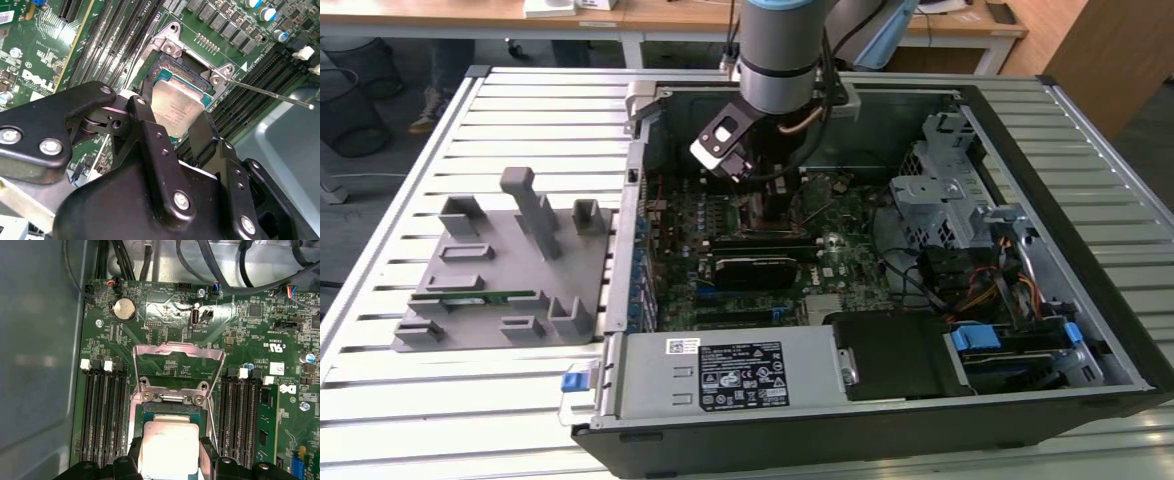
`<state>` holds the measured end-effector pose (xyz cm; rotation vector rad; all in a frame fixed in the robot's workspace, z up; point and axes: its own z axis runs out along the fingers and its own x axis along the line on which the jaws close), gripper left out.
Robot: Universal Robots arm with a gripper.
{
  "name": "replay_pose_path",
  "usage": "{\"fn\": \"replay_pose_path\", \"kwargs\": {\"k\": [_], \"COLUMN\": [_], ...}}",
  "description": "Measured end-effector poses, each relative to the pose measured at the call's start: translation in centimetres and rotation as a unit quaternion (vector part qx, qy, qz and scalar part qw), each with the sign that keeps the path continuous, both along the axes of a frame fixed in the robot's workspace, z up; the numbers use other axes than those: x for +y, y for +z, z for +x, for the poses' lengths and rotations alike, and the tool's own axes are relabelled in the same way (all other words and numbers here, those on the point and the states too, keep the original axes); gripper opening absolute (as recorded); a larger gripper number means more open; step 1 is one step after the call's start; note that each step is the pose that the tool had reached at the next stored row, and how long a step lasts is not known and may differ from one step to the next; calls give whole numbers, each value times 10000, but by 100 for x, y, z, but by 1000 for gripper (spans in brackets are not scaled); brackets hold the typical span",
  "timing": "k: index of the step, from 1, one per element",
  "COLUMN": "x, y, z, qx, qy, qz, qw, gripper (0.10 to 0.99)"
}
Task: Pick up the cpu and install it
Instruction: 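Place the cpu into insertion slot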
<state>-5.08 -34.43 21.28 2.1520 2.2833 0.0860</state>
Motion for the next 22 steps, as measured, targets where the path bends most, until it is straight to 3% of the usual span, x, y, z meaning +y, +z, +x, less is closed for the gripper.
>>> {"fn": "replay_pose_path", "kwargs": {"k": [22], "x": [-3], "y": [-134], "z": [-11], "qx": [0], "qy": [-64], "qz": [5], "qw": [10000], "gripper": [533]}}
